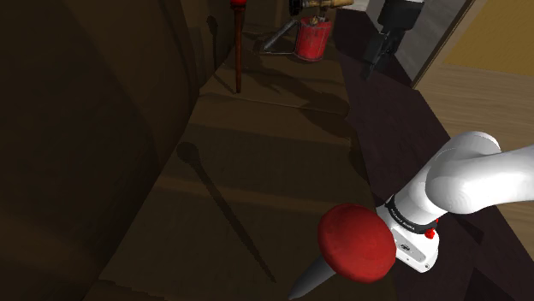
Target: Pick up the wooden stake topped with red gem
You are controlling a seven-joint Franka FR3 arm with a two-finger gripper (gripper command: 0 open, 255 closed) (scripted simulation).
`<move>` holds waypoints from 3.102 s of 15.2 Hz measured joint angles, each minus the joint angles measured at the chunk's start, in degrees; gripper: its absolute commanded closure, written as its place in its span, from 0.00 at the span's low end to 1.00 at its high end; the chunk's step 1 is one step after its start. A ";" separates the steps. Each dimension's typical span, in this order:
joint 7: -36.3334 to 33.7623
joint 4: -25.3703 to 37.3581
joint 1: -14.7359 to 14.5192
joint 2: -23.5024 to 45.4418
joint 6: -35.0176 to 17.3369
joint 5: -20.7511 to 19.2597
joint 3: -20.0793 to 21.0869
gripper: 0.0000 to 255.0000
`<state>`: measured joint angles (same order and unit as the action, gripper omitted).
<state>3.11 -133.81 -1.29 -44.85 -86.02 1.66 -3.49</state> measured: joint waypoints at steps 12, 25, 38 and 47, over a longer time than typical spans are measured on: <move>0.28 8.27 -3.25 13.34 -14.98 5.11 1.35 0.00; 1.89 27.93 -6.54 31.65 -26.91 10.48 2.58 0.00; 3.18 40.59 -8.11 42.56 -33.70 13.24 3.75 0.00; 3.88 37.29 -8.17 42.00 -36.48 13.60 3.80 1.00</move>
<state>6.99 -96.53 -9.46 -2.85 -122.50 15.26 0.31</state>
